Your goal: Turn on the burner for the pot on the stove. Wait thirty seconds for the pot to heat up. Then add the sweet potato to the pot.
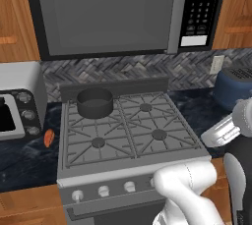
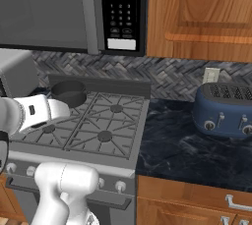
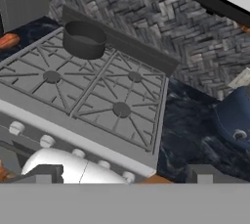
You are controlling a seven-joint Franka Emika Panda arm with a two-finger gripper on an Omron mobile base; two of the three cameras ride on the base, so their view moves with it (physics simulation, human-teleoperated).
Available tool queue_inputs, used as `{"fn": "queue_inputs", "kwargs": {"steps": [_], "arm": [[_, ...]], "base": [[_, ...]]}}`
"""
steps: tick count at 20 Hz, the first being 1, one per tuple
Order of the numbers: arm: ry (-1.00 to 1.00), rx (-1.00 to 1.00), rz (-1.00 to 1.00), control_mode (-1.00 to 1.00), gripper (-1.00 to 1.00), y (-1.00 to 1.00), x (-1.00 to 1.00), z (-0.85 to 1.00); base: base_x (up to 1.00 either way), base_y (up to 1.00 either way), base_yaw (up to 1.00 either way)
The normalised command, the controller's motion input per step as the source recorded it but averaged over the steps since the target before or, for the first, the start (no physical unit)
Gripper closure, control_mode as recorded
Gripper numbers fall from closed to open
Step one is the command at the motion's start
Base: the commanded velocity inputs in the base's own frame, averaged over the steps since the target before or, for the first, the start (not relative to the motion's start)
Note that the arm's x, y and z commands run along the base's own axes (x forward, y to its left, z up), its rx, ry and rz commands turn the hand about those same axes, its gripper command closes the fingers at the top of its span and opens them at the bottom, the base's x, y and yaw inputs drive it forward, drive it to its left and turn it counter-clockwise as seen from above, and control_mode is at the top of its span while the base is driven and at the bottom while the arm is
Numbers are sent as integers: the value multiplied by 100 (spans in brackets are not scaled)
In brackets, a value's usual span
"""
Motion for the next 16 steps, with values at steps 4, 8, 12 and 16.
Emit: {"fn": "queue_inputs", "kwargs": {"steps": [4, 8, 12, 16], "arm": [[-1, 5, -1, -100, -100, 0, 0, 0], [0, 0, 0, -100, -100, 0, 0, 0], [0, 0, 0, -100, -100, 0, 0, 0], [0, 0, 0, -100, -100, 0, 0, 0]], "base": [[0, 0, 0], [0, 0, 0], [0, 0, 0], [0, 0, 0]]}}
